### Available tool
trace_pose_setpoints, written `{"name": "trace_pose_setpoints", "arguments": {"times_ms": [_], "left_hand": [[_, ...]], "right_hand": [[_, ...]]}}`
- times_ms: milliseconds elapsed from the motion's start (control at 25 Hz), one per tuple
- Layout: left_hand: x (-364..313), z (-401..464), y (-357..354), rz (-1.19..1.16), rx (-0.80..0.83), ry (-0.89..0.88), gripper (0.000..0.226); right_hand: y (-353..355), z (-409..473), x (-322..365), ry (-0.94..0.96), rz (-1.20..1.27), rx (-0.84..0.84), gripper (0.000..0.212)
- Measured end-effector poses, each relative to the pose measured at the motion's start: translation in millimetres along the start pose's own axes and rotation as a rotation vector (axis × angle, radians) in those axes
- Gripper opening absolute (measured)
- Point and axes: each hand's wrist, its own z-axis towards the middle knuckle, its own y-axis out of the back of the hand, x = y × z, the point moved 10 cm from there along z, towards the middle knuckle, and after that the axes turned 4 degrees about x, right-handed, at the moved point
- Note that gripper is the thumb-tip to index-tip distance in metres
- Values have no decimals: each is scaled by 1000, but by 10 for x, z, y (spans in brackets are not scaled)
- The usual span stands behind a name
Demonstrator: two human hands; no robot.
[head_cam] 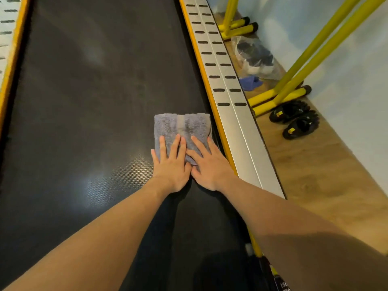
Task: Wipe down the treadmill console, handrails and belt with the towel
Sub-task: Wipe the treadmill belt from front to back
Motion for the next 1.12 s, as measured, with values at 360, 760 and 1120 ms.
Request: {"name": "trace_pose_setpoints", "arguments": {"times_ms": [360,760,1120], "left_hand": [[-204,-153,-125,60,13,-61,70],[-535,-1262,-862,96,46,-83,74],[-463,-1466,-899,154,43,-131,73]], "right_hand": [[-135,-263,-95,-38,16,-9,58],[-650,-1493,121,-26,34,33,65],[-740,-1636,324,-135,17,108,70]]}}
